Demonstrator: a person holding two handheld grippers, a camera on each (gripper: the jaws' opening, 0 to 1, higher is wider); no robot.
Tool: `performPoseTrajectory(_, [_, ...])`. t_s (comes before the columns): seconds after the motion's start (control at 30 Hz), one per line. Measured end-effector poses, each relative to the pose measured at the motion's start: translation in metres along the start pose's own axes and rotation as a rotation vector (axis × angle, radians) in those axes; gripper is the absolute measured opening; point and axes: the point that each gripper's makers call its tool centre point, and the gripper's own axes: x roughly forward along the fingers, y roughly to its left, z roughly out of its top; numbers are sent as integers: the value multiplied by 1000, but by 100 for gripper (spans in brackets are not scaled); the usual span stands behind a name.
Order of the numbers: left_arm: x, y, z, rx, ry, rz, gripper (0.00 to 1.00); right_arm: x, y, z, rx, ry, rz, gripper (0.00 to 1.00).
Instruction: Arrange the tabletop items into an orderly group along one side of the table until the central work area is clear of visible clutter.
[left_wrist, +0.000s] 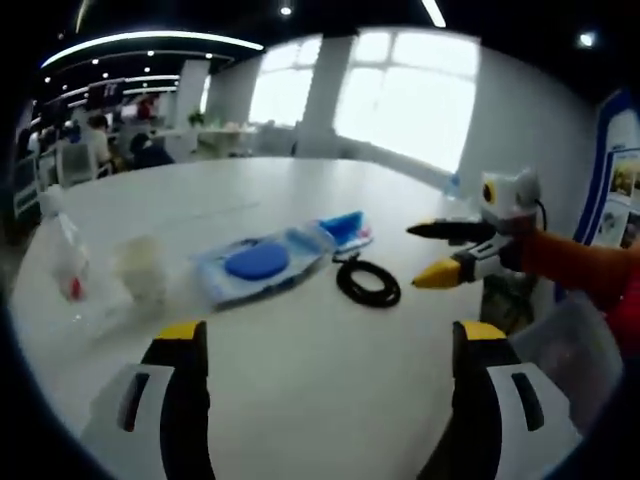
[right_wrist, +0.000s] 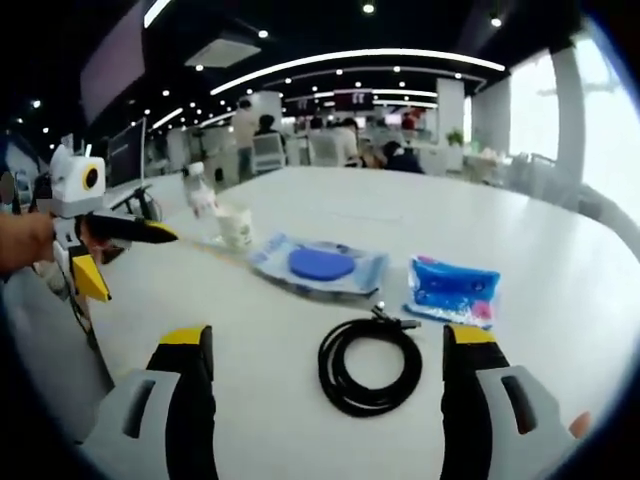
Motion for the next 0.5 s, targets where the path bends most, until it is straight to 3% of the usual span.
performPoseTrajectory(0.27, [-39,17,2,-26,-51,70,99,-9,5,1,-2,-10,-20,93])
performPoseTrajectory(0.5, [-68,28,-5,22,-64,125,99,-12,13,0,-13,-11,-22,93])
